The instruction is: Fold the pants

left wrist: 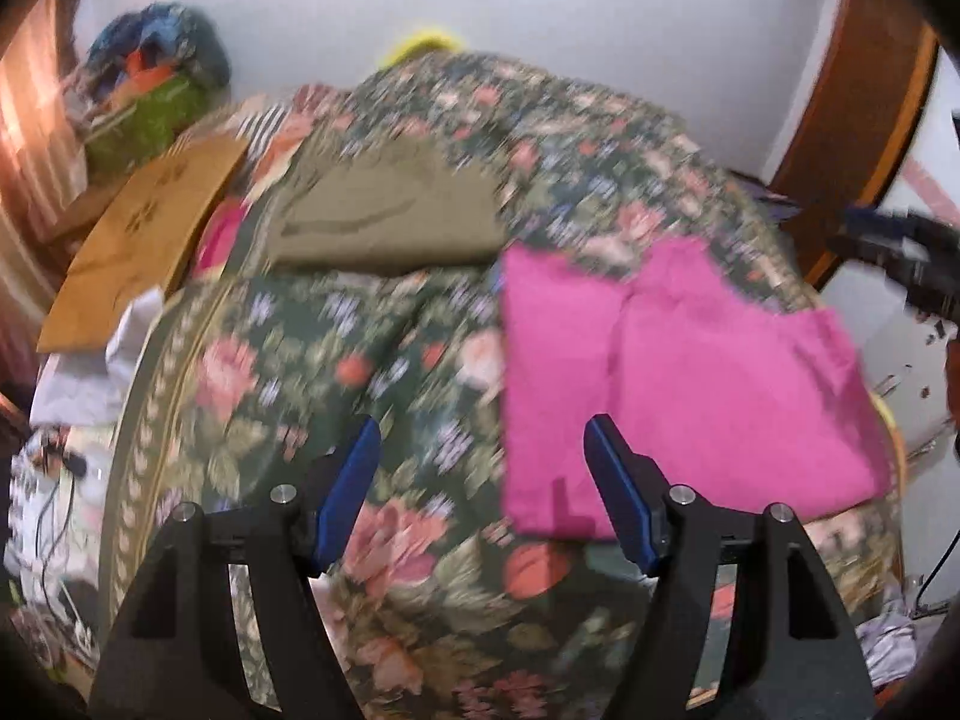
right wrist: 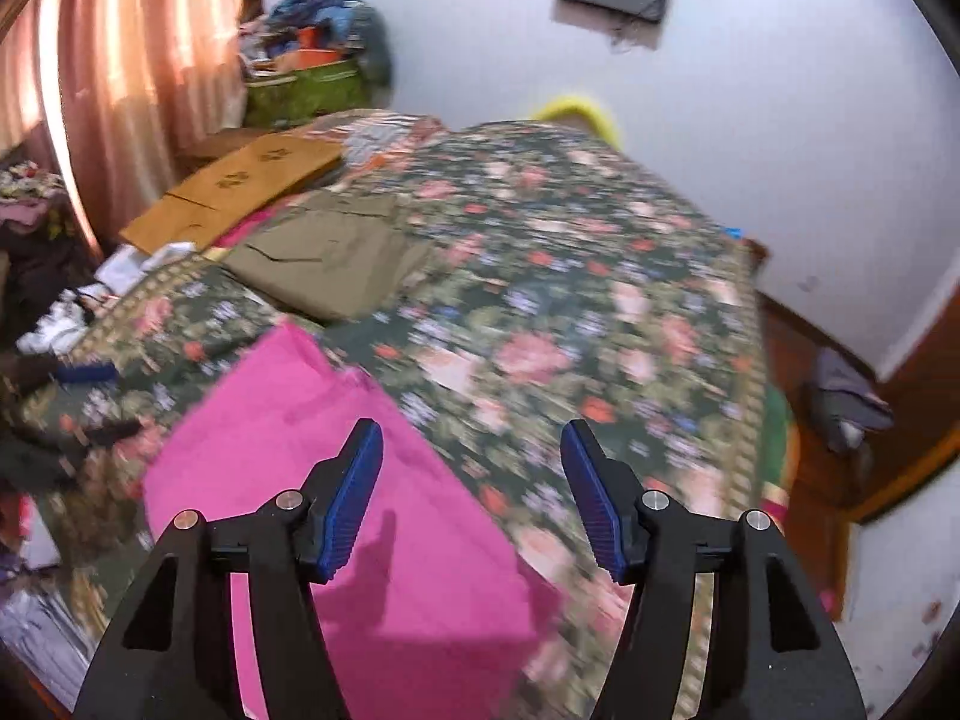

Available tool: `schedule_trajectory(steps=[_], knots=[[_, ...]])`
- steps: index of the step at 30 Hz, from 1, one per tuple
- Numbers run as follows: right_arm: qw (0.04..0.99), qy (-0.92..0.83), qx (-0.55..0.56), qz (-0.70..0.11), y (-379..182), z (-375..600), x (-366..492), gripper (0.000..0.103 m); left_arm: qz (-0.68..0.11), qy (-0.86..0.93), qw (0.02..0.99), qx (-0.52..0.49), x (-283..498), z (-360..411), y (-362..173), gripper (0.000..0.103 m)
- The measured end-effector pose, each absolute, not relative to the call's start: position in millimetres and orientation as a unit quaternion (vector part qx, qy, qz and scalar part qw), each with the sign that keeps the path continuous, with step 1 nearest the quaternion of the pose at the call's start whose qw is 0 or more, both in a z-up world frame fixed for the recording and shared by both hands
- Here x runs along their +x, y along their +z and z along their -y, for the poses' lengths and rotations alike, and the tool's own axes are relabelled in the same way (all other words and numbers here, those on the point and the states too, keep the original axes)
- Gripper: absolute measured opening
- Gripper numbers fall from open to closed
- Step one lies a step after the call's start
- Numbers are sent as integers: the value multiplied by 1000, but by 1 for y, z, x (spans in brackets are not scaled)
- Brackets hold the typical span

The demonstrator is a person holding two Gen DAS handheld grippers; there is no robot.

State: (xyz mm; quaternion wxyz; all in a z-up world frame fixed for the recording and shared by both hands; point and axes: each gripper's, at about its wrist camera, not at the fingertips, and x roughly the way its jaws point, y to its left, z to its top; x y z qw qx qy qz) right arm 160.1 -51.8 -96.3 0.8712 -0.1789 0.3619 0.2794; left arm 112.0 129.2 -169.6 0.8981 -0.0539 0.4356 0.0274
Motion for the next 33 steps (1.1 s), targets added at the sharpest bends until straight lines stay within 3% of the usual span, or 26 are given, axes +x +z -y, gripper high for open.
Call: schedule_trajectory(steps=[6,12,15,16,20,25,30,33], knots=[[885,257,-126,-368,-99,98,135,58,-419,-33,907,-35,137,-84,-152,71],[873,253,-63,-413,-124,116,127,63,-446,-70,892,-14,156,-45,-173,70],[861,257,-40,-437,-146,117,127,63,-465,-80,882,-7,161,-33,-188,58],[858,260,-34,-442,-151,116,128,60,-469,-81,880,-6,162,-32,-192,55],[847,279,21,-452,-167,125,135,22,-470,-81,879,-17,165,-35,-198,55],[845,286,36,-450,-178,127,140,16,-472,-80,878,-16,166,-39,-208,58],[850,278,4,-447,-174,124,135,17,-461,-69,885,-2,164,-44,-196,59],[852,270,-7,-449,-164,126,132,41,-450,-49,892,4,160,-59,-186,74]])
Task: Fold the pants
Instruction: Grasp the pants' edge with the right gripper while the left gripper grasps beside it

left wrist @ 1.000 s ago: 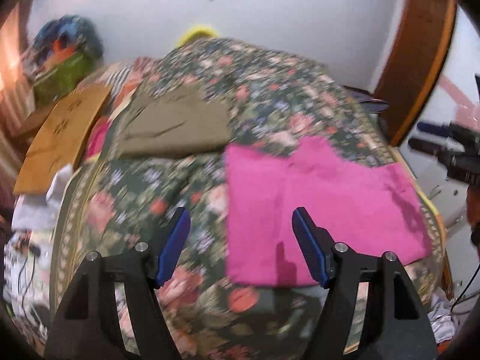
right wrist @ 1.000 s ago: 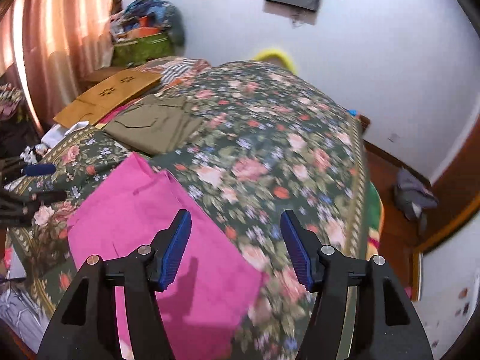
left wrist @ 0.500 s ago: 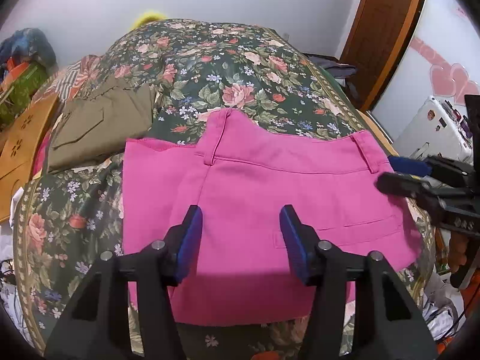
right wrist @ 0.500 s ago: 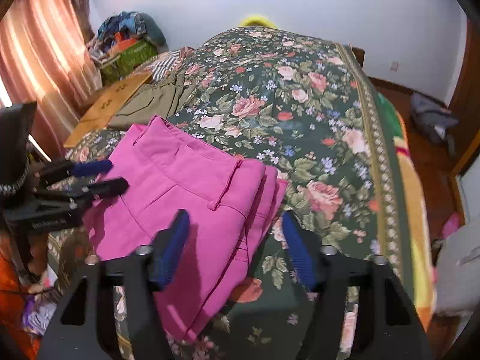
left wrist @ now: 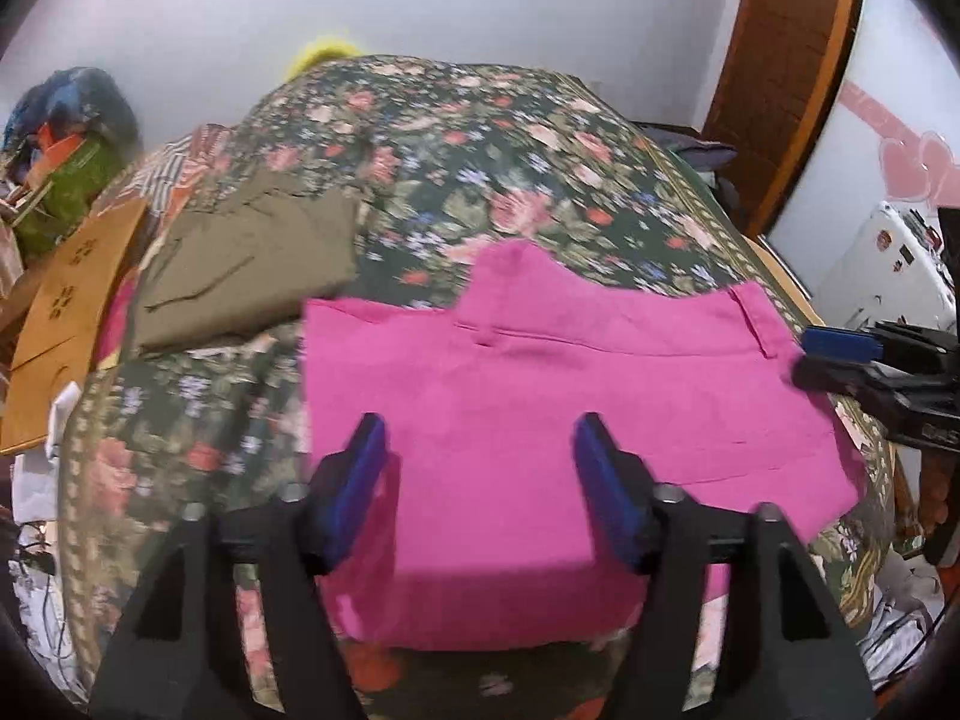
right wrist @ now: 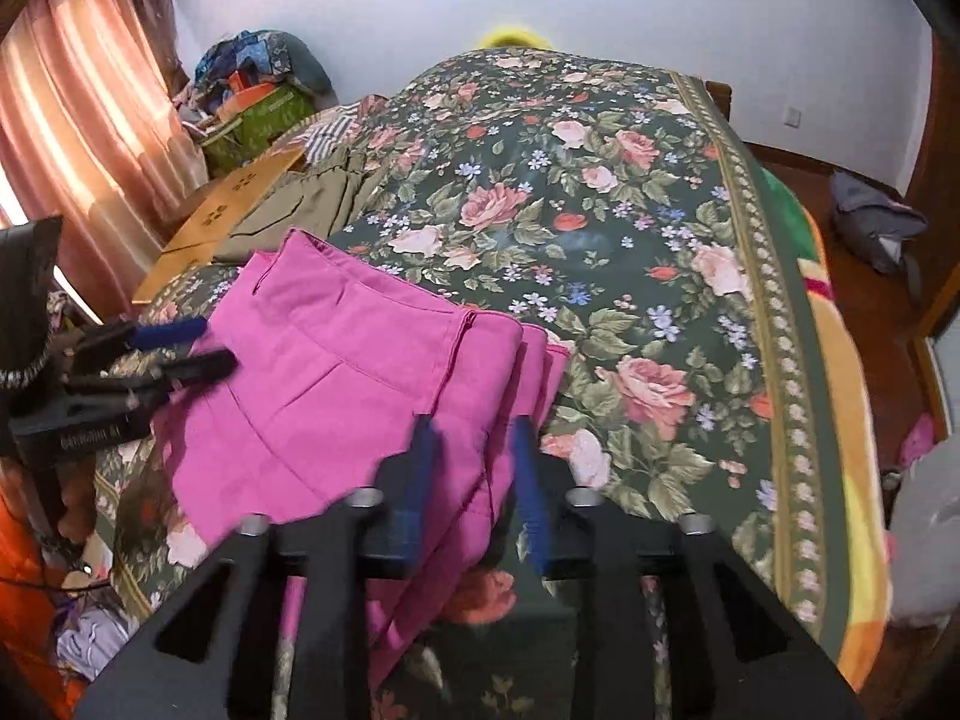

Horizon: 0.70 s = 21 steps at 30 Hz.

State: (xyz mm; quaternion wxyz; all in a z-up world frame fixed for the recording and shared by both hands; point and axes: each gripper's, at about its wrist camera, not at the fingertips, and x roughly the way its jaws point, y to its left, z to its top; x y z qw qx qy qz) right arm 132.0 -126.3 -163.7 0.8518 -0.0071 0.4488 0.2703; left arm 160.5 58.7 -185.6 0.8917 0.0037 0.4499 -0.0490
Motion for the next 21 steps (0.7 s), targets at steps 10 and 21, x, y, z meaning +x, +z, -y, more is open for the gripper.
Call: schedule_trajectory(steps=[10,21], knots=[[841,268,27,-469,-170,127,130,60,-499,-53,864,-32,178,-100,-212,80],[820,284,71,-493,-199,129,140,70,-507,-59,852,-117,184,-118,-240,85]])
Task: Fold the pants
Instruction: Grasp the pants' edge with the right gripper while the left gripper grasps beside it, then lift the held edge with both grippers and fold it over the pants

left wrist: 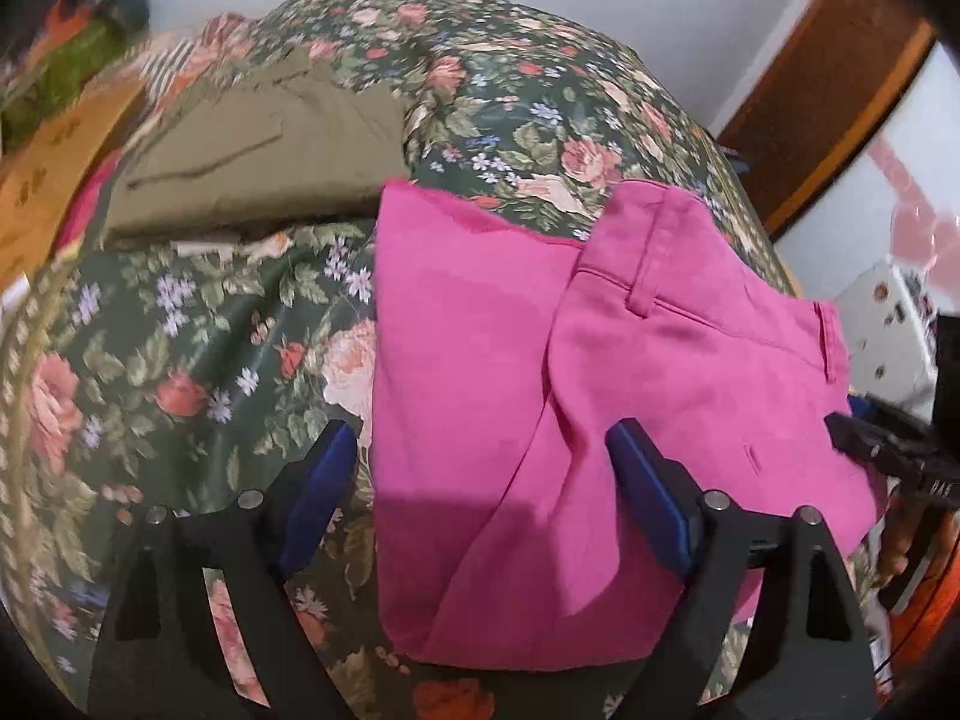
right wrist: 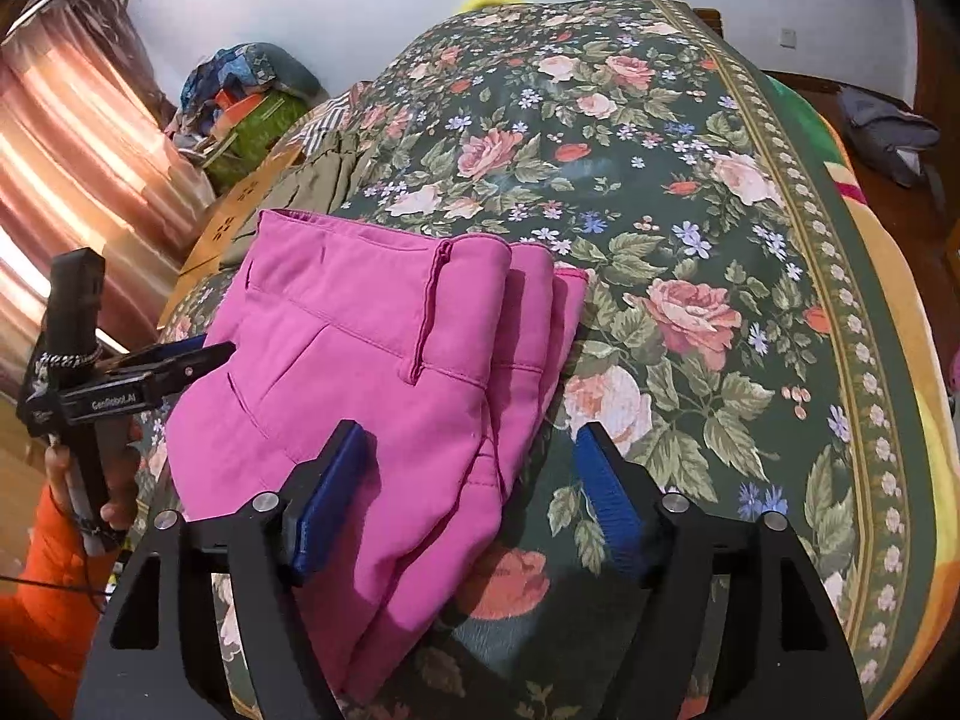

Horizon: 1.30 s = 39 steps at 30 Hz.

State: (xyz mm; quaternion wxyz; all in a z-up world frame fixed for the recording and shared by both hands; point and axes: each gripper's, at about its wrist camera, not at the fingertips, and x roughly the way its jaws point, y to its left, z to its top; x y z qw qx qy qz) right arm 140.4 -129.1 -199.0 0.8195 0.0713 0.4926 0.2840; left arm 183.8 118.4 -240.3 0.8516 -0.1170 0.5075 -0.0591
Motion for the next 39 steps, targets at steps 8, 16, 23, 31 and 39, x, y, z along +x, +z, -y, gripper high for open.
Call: schedule_trajectory(steps=[8,16,23,31,39], knots=[[815,310,86,-482,-199,124,146,46,-503,-76,851,-130,186,-115,-237,54],[813,327,88,-474,-193,117,148,28,-496,-77,855,-130,184,-117,-225,27],[825,326,77,-454,-178,116,148,17,-473,-67,876,-59,176,-99,-201,13],[840,333,60,-424,-151,106,149,12,-447,-67,891,-48,170,-101,-178,11],[849,348,43,-395,-127,89,154,12,-406,-55,911,-46,159,-118,-144,11]])
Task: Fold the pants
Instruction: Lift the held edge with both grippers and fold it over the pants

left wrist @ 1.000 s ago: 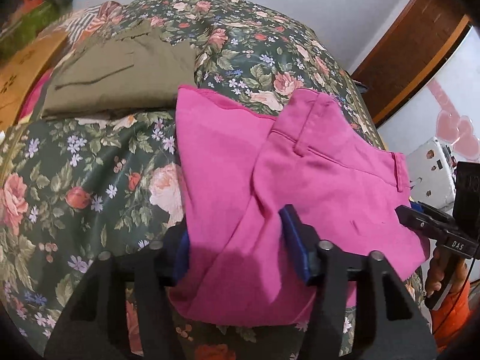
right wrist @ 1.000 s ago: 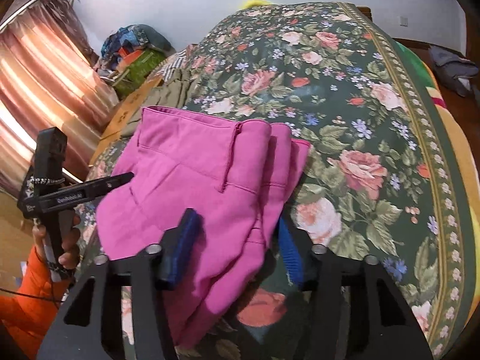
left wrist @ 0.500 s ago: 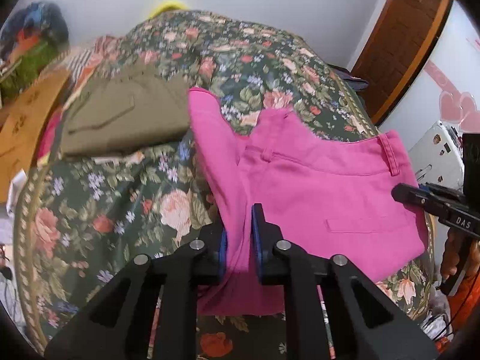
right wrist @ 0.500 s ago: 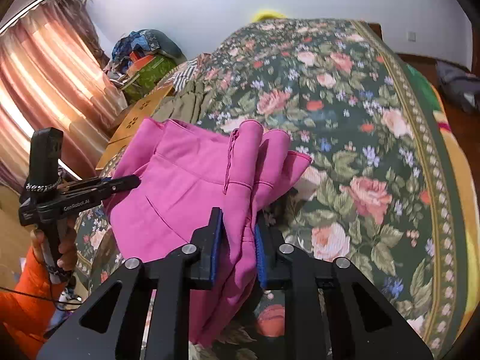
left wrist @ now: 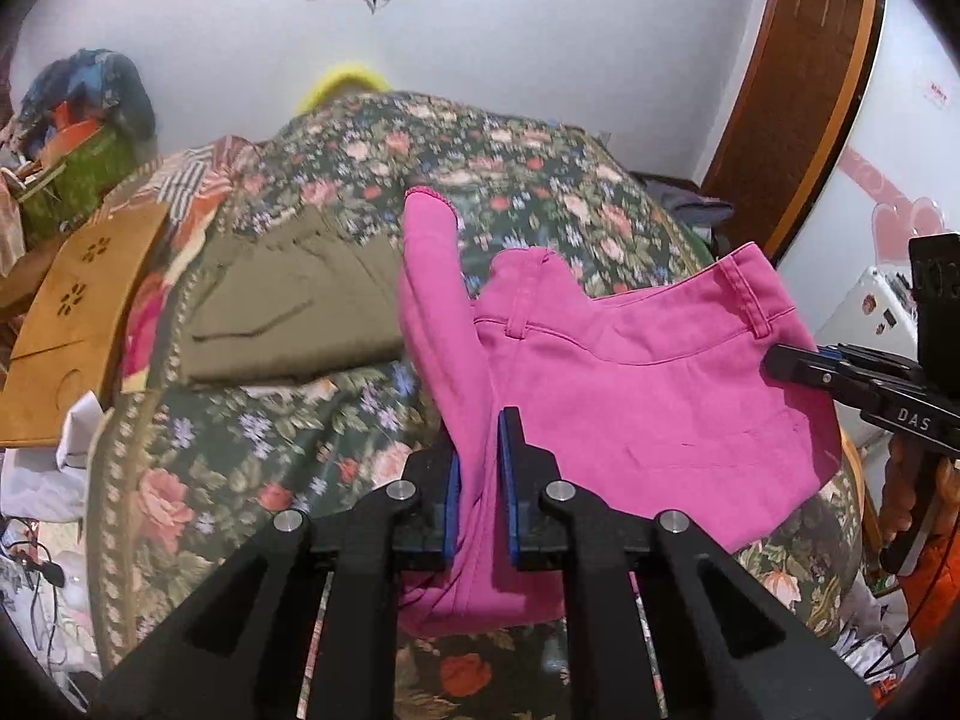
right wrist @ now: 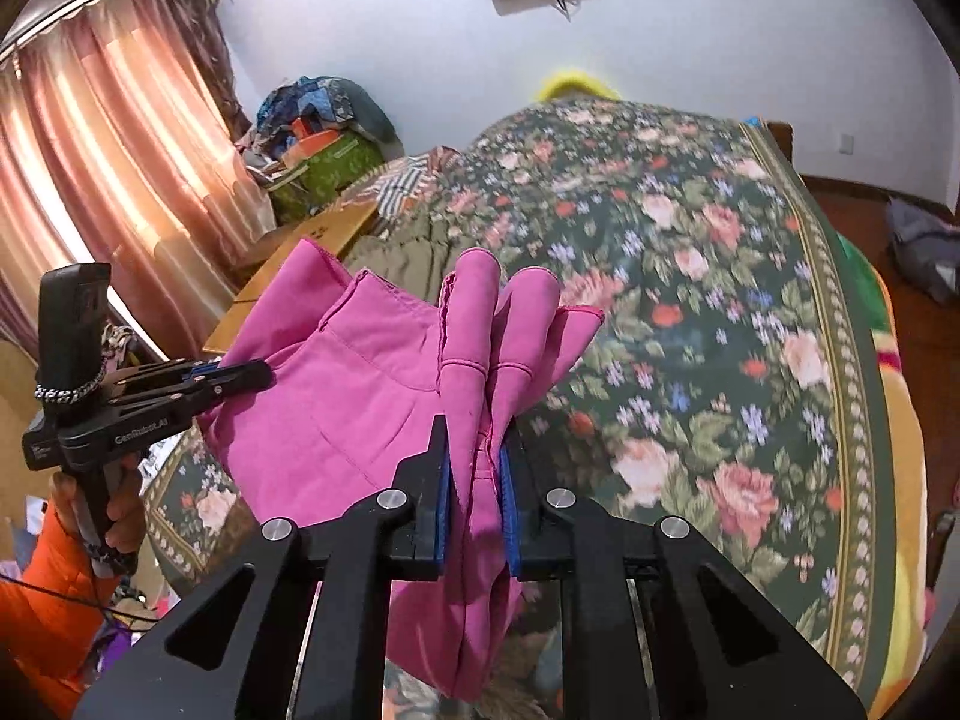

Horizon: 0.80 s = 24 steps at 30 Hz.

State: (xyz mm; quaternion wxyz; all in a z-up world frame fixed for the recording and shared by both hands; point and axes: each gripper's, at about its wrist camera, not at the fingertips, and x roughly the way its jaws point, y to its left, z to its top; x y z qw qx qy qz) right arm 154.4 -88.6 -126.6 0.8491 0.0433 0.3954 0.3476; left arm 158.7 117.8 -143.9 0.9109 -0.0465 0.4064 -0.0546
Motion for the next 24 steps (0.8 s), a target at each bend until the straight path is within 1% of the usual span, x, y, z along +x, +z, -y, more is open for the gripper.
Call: schedule_trajectory(steps=[16,18,20,24], knots=[[862,382,3,-333,-83,7,208,12,-341,6,937,-74,190,-199,-104,11],[862,385,1,-330,-81,-2,215,12,-329,8,941,-78,196,-211,-98,8],[859,393,5,-328,-80,-16,227,12,-322,11,944,-75,202,-218,-95,8],[854,391,-24,-343,-95,-45,243,12,-330,27,940,-83,218,-237,-108,8]])
